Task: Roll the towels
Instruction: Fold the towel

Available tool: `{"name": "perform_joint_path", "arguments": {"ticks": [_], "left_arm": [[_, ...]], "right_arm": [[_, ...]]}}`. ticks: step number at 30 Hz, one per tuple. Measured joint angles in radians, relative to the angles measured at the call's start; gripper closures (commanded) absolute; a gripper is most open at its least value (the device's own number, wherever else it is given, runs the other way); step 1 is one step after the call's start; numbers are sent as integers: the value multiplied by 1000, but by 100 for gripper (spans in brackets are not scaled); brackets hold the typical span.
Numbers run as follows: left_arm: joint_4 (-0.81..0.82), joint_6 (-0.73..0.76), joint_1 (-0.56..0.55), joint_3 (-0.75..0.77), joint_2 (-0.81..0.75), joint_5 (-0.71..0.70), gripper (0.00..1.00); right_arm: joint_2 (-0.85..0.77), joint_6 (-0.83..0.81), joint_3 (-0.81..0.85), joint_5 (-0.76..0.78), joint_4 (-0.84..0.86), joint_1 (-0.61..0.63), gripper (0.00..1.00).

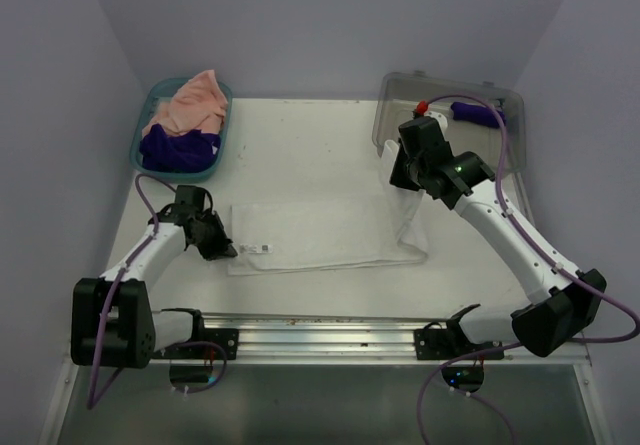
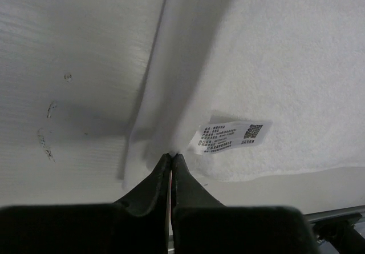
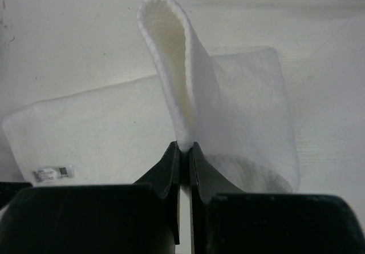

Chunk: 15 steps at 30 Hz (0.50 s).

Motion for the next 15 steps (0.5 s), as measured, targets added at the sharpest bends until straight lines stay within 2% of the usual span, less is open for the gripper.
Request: {"name": "perform_joint_path", "arguments": {"ticks": [6, 7, 8, 9, 11, 15], "left_arm": [[-51, -2, 0, 38, -2, -4, 100], [-68, -2, 0, 51, -12, -10, 93], [-84, -2, 0, 65, -25, -16, 65], [-98, -1, 0, 77, -37, -24, 52], [-115, -6, 0, 92, -50, -33, 34], [-132, -21, 0, 98, -43, -53, 35]], "right_arm": [[0, -9, 0, -8, 3, 0, 100], [1, -11, 0, -10, 5, 0, 100], [2, -14, 0, -12, 7, 2, 100], [5, -17, 1, -18, 10, 3, 100], [16, -20, 2, -34, 21, 12, 100], [65, -25, 18, -51, 38, 56, 100]]}}
